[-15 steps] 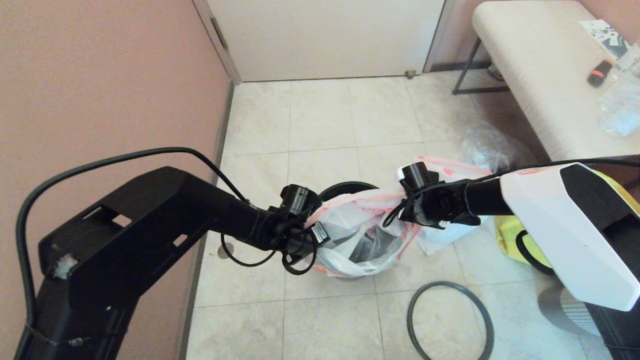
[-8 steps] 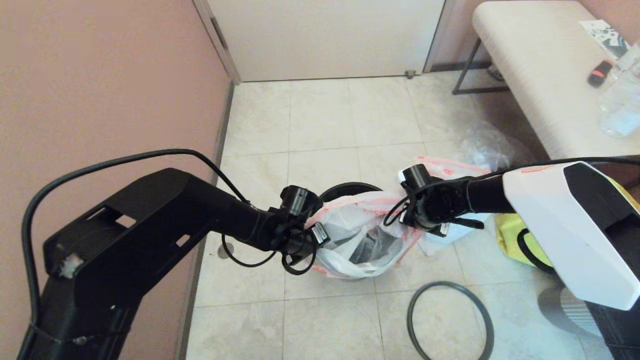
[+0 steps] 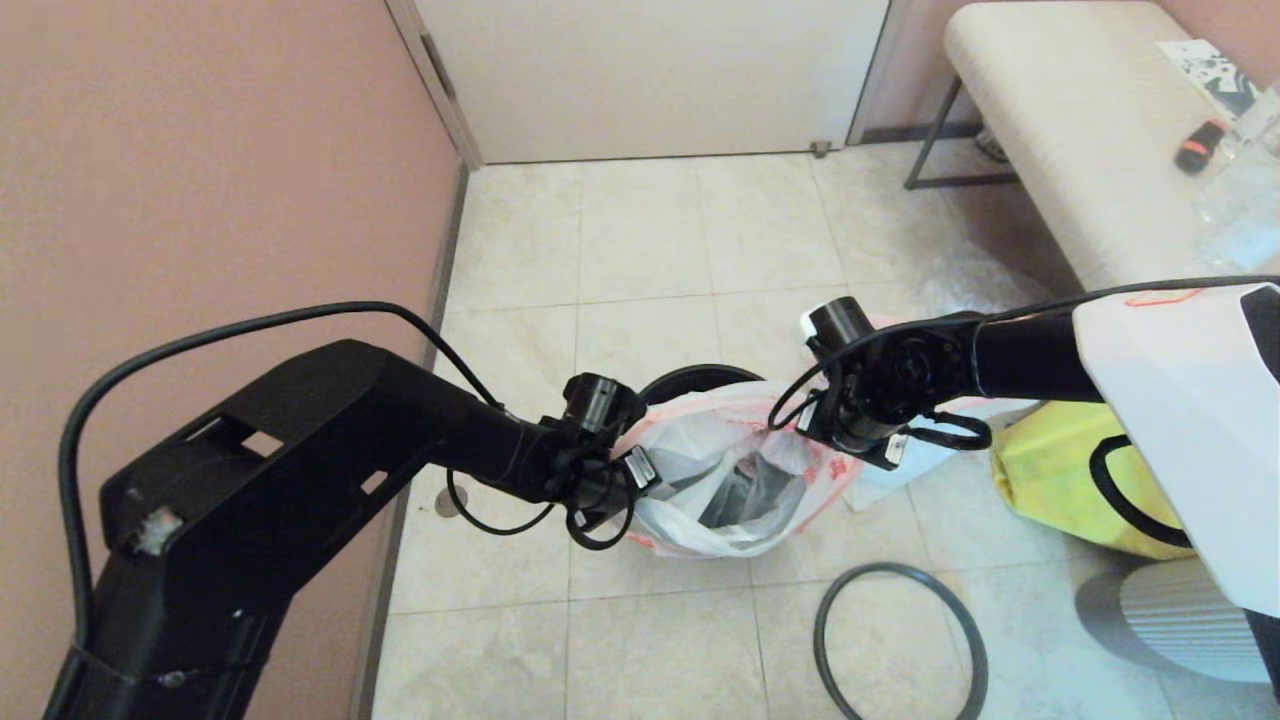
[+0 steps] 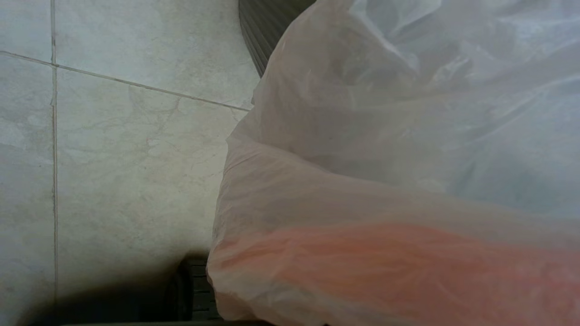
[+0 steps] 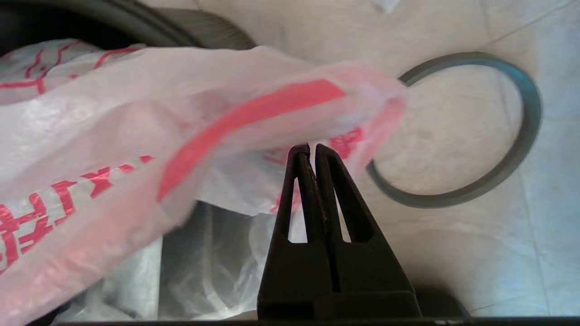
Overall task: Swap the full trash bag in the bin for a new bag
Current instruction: Put the new garbage bag on the trash can
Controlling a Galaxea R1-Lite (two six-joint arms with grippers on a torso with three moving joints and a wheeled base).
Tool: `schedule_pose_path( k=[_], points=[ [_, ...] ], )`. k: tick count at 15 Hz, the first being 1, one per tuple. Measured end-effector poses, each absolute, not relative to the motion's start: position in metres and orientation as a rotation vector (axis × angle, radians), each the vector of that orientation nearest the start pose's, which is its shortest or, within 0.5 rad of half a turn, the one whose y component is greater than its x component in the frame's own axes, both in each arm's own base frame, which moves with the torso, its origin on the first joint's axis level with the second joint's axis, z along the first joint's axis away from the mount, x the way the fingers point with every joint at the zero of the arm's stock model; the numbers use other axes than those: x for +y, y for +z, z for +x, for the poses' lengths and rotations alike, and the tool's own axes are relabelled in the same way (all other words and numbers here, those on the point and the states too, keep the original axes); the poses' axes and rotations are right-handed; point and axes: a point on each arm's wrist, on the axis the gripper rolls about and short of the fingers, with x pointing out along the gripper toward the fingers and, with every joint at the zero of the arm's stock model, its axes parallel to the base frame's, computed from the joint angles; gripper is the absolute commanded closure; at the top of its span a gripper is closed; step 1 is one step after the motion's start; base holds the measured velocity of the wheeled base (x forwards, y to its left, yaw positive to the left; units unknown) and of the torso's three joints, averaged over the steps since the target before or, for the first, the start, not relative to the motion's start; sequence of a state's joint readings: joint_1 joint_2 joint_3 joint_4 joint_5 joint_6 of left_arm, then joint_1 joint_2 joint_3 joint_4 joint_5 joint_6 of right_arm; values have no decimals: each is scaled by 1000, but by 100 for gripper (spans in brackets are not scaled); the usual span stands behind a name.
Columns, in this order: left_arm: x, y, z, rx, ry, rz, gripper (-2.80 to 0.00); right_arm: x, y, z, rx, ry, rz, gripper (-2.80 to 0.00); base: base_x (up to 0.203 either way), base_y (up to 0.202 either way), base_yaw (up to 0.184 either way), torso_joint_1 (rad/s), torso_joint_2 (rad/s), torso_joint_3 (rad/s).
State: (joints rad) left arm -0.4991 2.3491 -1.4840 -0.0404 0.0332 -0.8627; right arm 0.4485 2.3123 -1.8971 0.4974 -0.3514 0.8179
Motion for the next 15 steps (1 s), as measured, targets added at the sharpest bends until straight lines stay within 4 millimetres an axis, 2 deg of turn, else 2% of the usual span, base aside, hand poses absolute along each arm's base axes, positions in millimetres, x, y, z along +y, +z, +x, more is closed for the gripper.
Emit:
schedule_pose_path(
  k=[8,15],
  points=[
    [-217,51,395,938,-69,-577,0,198,109,438,727,-288,291,0,0,0,0,0,0,0],
    [-222,46,381,1002,-139,-531,0,194,111,464,533,-230,244,0,0,0,0,0,0,0]
  ],
)
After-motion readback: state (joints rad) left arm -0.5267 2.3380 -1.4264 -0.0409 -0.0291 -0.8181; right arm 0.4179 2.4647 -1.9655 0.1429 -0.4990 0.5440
